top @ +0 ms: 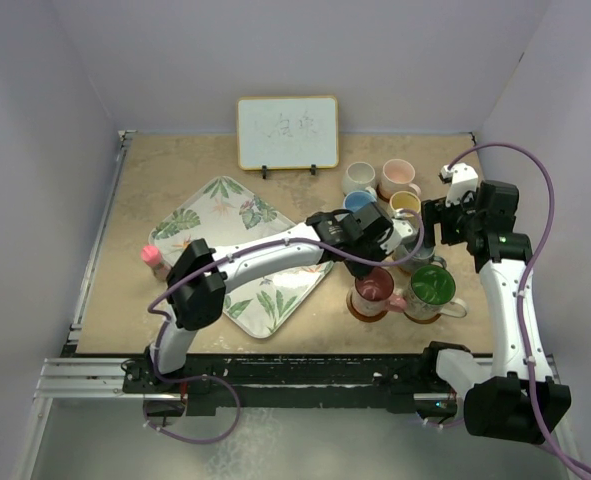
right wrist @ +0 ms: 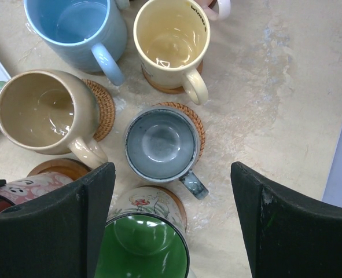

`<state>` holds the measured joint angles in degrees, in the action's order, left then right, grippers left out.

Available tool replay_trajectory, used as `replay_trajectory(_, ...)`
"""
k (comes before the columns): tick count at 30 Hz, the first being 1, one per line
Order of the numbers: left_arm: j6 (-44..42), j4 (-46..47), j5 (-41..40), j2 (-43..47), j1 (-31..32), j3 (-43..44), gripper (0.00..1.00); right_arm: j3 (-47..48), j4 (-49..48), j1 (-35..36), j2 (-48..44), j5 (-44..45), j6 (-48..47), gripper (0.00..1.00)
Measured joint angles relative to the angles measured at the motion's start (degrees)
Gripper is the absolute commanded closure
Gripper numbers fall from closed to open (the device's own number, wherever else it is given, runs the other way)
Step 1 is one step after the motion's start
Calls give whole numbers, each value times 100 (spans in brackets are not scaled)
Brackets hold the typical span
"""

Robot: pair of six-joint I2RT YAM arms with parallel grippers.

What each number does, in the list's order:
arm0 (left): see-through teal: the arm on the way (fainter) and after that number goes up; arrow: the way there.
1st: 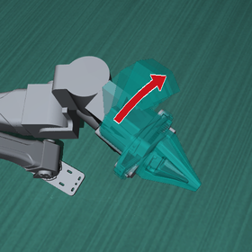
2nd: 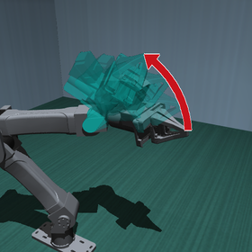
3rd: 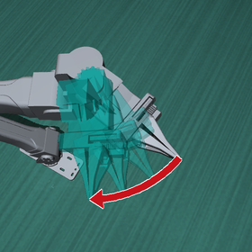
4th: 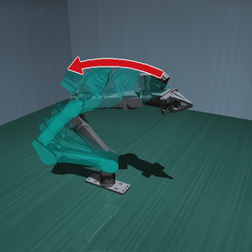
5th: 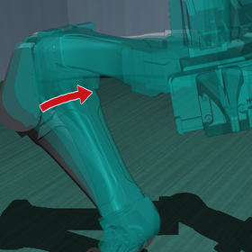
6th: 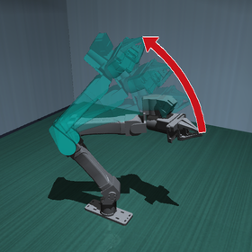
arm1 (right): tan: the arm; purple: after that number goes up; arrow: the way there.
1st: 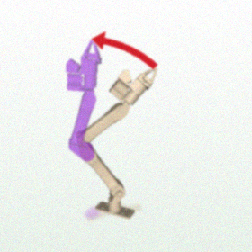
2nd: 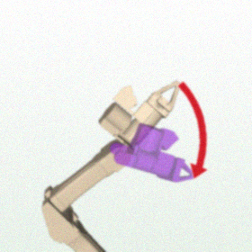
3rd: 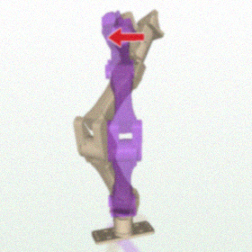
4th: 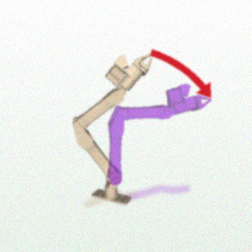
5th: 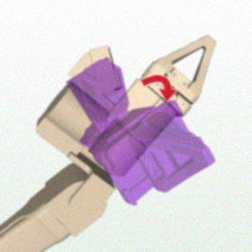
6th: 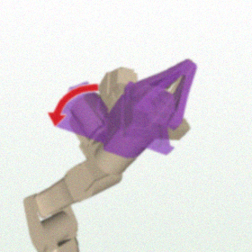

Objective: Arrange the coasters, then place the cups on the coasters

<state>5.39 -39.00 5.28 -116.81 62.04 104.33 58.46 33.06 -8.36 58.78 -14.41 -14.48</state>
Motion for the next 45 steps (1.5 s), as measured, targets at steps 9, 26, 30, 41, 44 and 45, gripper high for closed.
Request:
replay_trajectory(9, 0, -101, -13, -155, 42, 59, 97, -35, 4, 0, -7, 0, 0, 17)
replay_trajectory(26, 0, -166, -9, -251, 39, 197, 93, -59, 2, -7, -7, -2, 0, 17)
replay_trajectory(30, 0, -162, 9, -256, 39, 199, 89, -63, 2, -17, -7, -2, 0, 17)
replay_trajectory(41, 0, -120, 103, -256, 39, 319, 78, -63, 2, -33, -7, -2, 0, 17)
replay_trajectory(44, -2, -116, 146, -256, 39, 334, 76, -63, 4, -33, -7, -2, 0, 17)
replay_trajectory(45, -2, -114, 155, -256, 39, 334, 75, -63, 4, -33, -7, -2, 0, 17)
